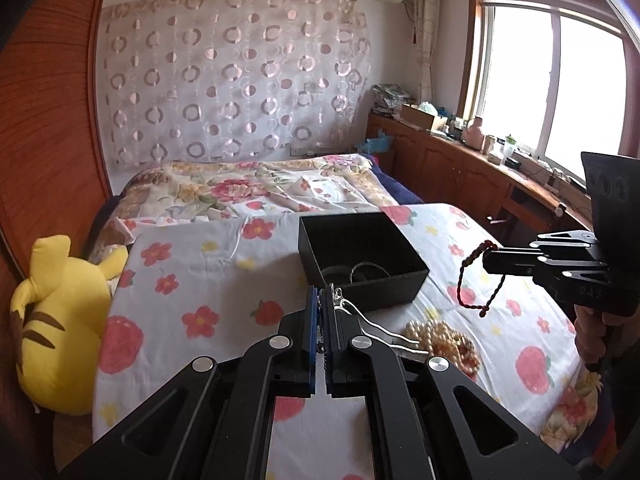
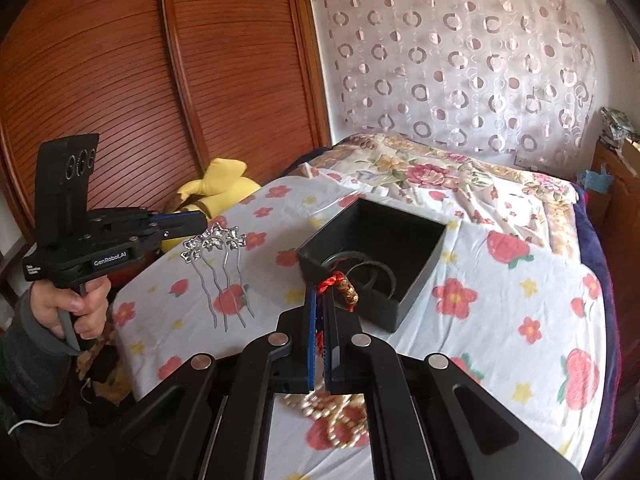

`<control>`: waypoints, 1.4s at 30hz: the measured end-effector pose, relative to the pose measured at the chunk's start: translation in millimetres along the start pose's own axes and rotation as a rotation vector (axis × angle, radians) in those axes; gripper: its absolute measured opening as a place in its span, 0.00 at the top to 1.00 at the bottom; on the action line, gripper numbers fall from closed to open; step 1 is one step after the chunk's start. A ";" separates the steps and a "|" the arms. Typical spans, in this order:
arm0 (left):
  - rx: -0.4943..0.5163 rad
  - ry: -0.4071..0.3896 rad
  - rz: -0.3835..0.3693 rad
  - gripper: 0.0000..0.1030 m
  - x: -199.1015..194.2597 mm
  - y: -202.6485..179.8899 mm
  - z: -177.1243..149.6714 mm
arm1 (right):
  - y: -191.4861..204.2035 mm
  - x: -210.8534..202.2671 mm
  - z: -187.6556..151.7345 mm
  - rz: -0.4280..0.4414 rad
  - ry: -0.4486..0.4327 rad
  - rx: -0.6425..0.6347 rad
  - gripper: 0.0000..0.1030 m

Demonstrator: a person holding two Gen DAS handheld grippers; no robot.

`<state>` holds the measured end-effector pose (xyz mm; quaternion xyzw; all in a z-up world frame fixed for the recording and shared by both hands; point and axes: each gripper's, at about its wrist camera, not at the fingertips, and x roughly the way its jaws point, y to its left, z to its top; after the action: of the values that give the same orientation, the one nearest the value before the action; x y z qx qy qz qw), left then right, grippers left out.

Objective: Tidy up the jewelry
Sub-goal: 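Carry the hairpin with the left gripper into the box while the right drops the bracelet there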

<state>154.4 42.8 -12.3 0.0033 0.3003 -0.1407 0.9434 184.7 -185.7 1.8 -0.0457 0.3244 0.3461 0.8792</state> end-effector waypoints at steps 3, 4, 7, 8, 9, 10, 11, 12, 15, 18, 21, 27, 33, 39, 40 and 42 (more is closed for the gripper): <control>0.002 -0.003 -0.001 0.99 13.8 -1.1 11.8 | -9.9 7.1 12.1 -0.006 -0.004 0.007 0.97; 0.005 -0.005 0.000 0.99 17.9 -1.5 15.1 | -13.6 9.9 16.2 -0.007 -0.005 0.008 0.97; 0.012 -0.011 0.001 0.99 33.8 -4.8 27.2 | -23.9 18.9 25.6 -0.007 -0.006 0.011 0.97; 0.012 -0.010 -0.002 0.99 39.2 -5.4 31.1 | -28.9 23.2 29.0 -0.006 -0.007 0.017 0.96; 0.011 -0.010 -0.007 0.99 45.4 -6.3 35.5 | -34.1 27.3 32.1 0.000 -0.007 0.027 0.97; 0.012 -0.009 -0.008 0.99 49.5 -7.1 38.6 | -39.5 31.6 34.9 0.006 -0.007 0.036 0.96; 0.013 -0.009 -0.009 0.99 54.3 -8.0 42.0 | -43.0 35.0 36.8 0.010 -0.006 0.041 0.96; 0.015 -0.008 -0.009 0.99 58.8 -9.2 45.2 | -47.3 39.7 39.5 0.016 -0.004 0.045 0.96; 0.026 -0.001 -0.004 0.99 73.8 -10.7 52.9 | -58.8 57.2 48.1 0.025 0.010 0.047 0.96; 0.039 0.010 0.002 0.99 89.3 -10.9 58.7 | -70.0 74.8 53.2 0.037 0.024 0.048 0.96; 0.042 0.030 0.000 0.98 105.7 -9.8 61.5 | -78.8 89.7 54.3 0.042 0.043 0.048 0.95; 0.039 0.071 -0.017 0.98 135.0 -8.3 63.9 | -88.0 104.7 53.4 0.059 0.066 0.026 0.91; 0.048 0.103 -0.027 0.98 155.8 -7.8 66.8 | -98.1 113.4 56.3 0.065 0.087 0.022 0.72; 0.060 0.122 -0.026 0.98 165.6 -7.3 67.3 | -99.5 123.1 54.4 0.113 0.181 0.040 0.72; 0.060 0.124 -0.027 0.98 165.0 -6.7 67.0 | -98.7 124.1 52.3 0.105 0.197 0.037 0.72; 0.059 0.126 -0.024 0.98 164.8 -5.6 65.6 | -98.3 123.7 47.9 0.099 0.236 0.040 0.72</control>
<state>318.6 -11.9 -51.6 0.0363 0.3546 -0.1602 0.9205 341.3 -173.8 -49.2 -0.0526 0.4341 0.3748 0.8175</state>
